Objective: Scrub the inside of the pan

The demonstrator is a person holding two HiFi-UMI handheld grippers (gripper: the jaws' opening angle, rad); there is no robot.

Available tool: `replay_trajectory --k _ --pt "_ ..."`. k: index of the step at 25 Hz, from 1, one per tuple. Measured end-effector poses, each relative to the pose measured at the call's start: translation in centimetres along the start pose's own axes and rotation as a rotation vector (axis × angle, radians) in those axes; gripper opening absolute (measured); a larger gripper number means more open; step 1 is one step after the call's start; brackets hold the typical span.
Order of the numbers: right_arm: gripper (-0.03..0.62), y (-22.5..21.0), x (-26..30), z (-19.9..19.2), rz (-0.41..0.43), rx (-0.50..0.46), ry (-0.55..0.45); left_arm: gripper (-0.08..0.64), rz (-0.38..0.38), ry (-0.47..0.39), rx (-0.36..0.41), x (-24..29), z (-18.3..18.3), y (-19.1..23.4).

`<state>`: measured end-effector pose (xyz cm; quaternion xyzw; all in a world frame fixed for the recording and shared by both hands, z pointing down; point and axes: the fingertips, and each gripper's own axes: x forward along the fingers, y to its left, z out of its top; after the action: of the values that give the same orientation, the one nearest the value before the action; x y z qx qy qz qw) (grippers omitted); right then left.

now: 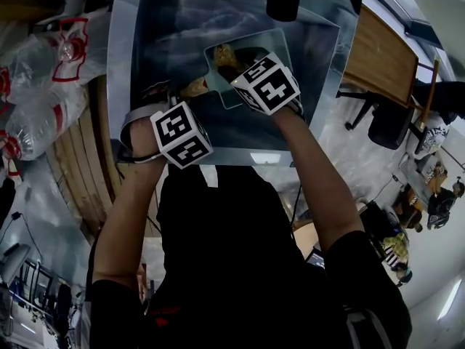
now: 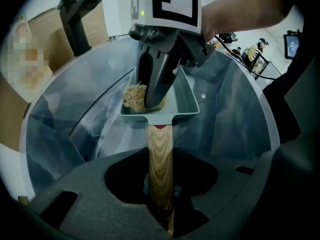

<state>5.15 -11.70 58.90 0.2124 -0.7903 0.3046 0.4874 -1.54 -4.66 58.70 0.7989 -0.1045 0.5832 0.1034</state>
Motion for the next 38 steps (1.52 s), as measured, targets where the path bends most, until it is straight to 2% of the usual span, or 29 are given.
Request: replay_trajectory --k 5,16,24,28,30,38 --pt "0.175 0.8 0.7 0.4 -0.043 -0.115 0.076 0.156 -0.003 0.000 -0.002 0.0 -0.1 0.0" --pt "0.172 0.2 0.9 0.0 -0.074 -0.169 0.116 0.156 -0.014 0.005 -0.013 0.1 -0.1 0.0" --pt "0.170 -5.5 -1.4 -2.9 -0.179 -0.113 0.197 0.156 -0.025 0.002 -0.024 0.0 0.0 -0.2" --pt "0.170 -8.2 -2.4 -4.2 -0.226 -0.047 0.210 0.156 -0.023 0.002 -0.025 -0.1 0.1 -0.1" --pt "0.170 -8.5 -2.5 -4.5 -0.225 -0.024 0.211 0.156 -0.021 0.003 -0.021 -0.1 0.1 0.0" --pt "0.170 -7.7 -3.0 -4.2 -0.220 -0.030 0.196 0.156 -0.014 0.016 -0.020 0.2 -0.2 0.0"
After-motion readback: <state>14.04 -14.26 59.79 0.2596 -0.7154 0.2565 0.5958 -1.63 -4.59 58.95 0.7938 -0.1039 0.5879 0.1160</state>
